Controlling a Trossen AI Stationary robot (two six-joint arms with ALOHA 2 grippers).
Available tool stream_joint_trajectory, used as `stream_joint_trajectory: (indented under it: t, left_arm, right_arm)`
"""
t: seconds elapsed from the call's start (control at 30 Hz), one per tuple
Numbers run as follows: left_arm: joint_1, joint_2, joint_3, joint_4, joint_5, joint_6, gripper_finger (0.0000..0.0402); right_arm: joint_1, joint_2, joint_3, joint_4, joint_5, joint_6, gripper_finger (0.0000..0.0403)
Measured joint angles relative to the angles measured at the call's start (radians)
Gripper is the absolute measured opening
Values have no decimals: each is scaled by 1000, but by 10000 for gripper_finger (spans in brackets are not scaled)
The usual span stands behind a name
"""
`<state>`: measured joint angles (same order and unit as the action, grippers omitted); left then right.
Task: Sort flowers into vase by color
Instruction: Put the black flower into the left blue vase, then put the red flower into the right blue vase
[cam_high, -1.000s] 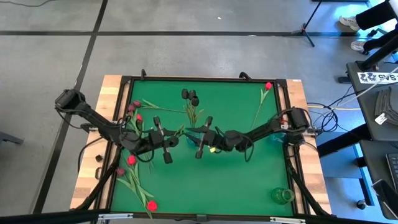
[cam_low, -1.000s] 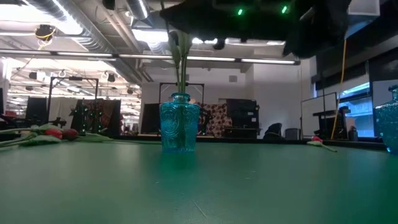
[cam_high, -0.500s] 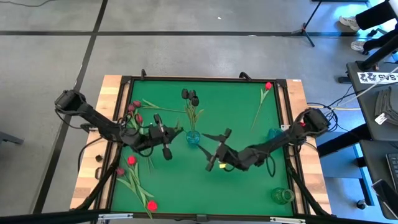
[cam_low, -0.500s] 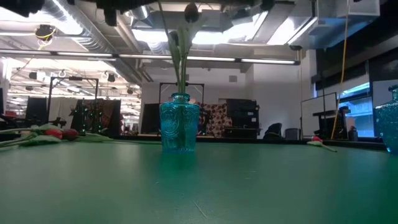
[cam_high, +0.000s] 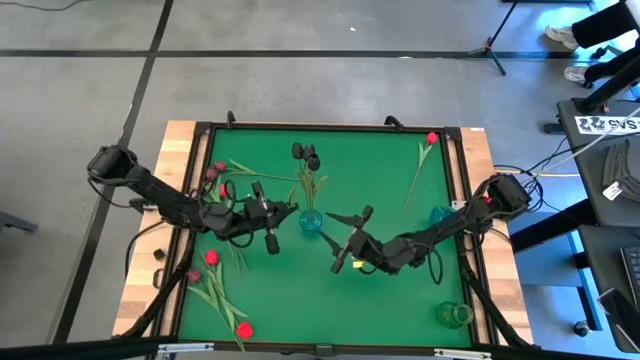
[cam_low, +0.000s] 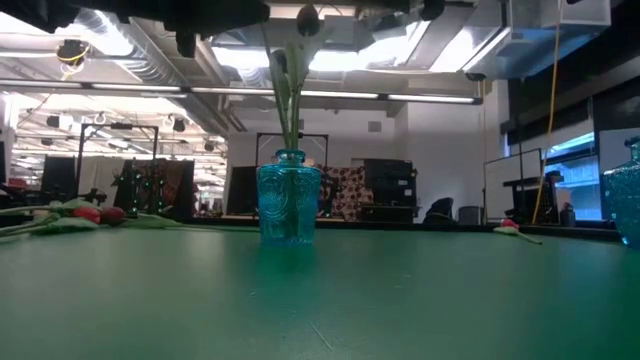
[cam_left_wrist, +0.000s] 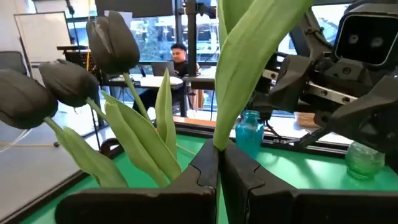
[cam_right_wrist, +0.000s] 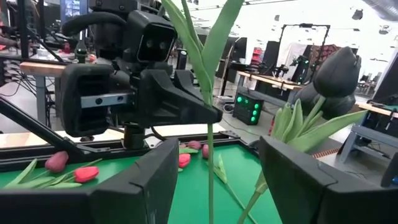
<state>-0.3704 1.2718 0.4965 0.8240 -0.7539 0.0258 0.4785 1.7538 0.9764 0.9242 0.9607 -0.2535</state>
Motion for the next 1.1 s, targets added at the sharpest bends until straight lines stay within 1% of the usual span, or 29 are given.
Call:
stream_joint_trajectory:
  t: [0.17,0.33,0.43,0.57,0.7,0.83,1.03,1.1]
  left_arm:
    - [24,50,0,-4,23,-50,0]
    - [30,80,0,-3,25,-81,0]
    - [43,82,0,-20,24,-136,0]
    - [54,82,0,-72,23,-249,8]
    - [60,83,0,-147,19,-336,29]
    - [61,83,0,-159,17,-384,60]
    - [49,73,0,-165,17,-391,115]
    - [49,56,0,-189,17,-392,131]
  right_arm:
    - [23,-40,8,18,6,-64,223]
    - [38,-102,10,9,6,-73,223]
    - [38,-117,10,3,6,-73,223]
    - [38,-119,10,-14,7,-60,223]
    - [38,-119,10,-49,8,-11,223]
    - [38,-119,9,-48,16,-8,223]
    - [38,-122,9,-47,17,-7,223]
    - [38,-126,9,-45,18,-9,223]
